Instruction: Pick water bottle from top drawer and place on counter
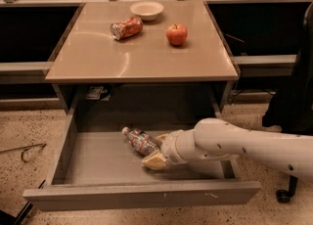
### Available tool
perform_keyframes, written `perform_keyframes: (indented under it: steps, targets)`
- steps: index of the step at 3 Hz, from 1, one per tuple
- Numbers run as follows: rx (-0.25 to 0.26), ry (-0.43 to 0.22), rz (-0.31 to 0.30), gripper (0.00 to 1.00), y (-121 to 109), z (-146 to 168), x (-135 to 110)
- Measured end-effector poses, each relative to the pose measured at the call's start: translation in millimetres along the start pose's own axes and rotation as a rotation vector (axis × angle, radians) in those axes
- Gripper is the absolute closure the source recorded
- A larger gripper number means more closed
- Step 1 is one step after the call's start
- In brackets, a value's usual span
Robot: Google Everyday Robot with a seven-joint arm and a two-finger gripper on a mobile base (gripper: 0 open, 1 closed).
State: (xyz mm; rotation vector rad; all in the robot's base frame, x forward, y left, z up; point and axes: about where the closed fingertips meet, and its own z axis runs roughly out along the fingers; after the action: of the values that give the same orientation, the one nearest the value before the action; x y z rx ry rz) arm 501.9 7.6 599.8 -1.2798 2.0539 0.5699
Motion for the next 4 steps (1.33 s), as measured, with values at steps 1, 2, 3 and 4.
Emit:
perform_keyframes:
  steps: [1,2,3,4]
  targets:
    - [0.009,-0.008,-0.06,0.88,-9,-27,-43]
    - [0.047,-0.038,-0.171,1.0,-16,-73,-118]
    - [0.099,-0.07,-0.262,1.0,-21,-109,-174]
    - [0.1,-0.07,-0.262,1.0,-21,-109,-174]
